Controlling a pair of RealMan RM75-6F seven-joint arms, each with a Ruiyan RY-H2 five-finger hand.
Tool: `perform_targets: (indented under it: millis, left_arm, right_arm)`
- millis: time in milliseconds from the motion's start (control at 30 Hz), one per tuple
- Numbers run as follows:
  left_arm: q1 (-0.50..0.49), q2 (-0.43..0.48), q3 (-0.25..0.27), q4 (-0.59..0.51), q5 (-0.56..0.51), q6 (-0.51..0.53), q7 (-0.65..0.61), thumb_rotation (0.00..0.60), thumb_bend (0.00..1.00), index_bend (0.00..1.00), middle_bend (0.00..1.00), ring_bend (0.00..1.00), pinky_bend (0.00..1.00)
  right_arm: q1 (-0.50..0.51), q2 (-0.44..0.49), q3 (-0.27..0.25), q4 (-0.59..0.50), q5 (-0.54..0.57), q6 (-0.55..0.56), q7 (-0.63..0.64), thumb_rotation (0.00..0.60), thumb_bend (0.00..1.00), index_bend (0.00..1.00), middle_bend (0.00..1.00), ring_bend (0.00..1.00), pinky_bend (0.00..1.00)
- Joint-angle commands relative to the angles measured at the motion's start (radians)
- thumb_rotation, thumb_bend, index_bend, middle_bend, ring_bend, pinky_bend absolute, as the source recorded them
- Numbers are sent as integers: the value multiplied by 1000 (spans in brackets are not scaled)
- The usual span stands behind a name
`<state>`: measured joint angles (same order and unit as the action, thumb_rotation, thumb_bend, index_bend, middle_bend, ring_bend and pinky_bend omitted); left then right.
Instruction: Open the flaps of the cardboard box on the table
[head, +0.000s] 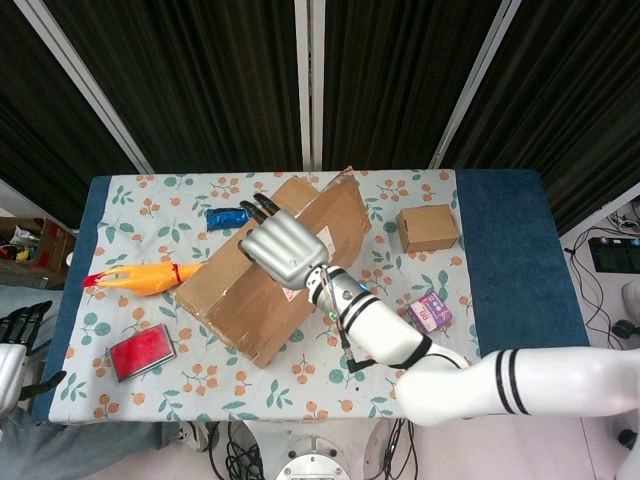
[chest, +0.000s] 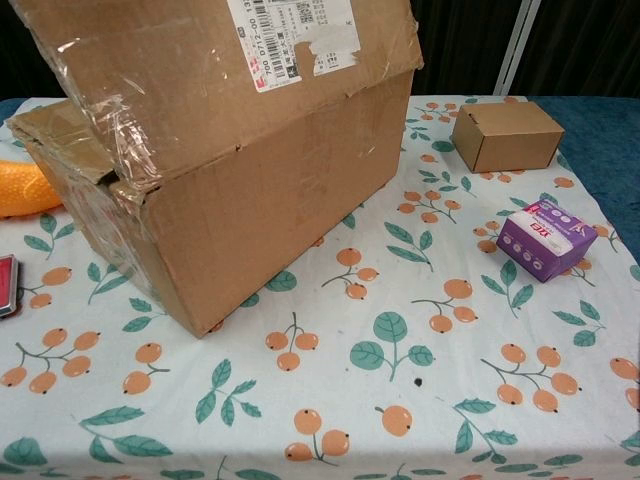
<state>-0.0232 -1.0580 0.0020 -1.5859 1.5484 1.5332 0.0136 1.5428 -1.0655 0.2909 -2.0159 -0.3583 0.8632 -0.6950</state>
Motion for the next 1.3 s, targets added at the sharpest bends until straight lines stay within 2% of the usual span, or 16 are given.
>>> perform_targets:
  millis: [33,200,333,467,700,800,933,967,1100,1300]
  left_arm:
    - [-5,1,0,-13,11,2,10,600,5,85,133,130,188]
    - [-10,6,-3,-36,31,13,21,600,4,86,139,131,187]
    - [-17,8,-4,-54,30,1,42,600,5,86,139,131,187]
    - [-24,5,-1,-68,33,-12,62,600,5,86,139,131,188]
    - [-24,8,2,-93,41,-7,91,600,5,86,139,131,187]
    - [-21,13,3,-100,43,-2,99,600,5,86,139,130,187]
    - [-25,20,-1,-108,51,4,101,600,5,86,139,131,188]
    - [-28,24,-4,-110,57,6,98,600,5,86,139,130,188]
    - [-52,53,-25,-136,76,10,89,600,5,86,139,131,188]
    - [-132,119,-74,-247,108,-43,107,600,5,86,139,131,189]
  right_arm:
    - [-109,133,-7,-144,-154,38,53,600,823,505,436,1,0]
    - [-253,256,-25,-269,-363,81,125,600,821,466,412,0,0]
    - [-369,349,-64,-331,-502,67,192,600,816,446,405,0,0]
    - [-483,405,-115,-340,-649,31,269,600,815,425,404,0,0]
    - [-651,436,-159,-313,-908,42,452,600,790,385,398,0,0]
    - [-744,437,-173,-278,-1064,143,525,600,763,301,326,0,0]
    - [-888,419,-216,-190,-1240,328,513,600,565,41,76,0,0]
    - [-935,403,-232,-157,-1273,386,497,600,529,11,38,0,0]
    - [-1079,316,-273,-31,-1314,561,496,600,418,0,0,0,0]
    - [-1237,226,-301,159,-1312,755,690,600,395,0,0,0,0]
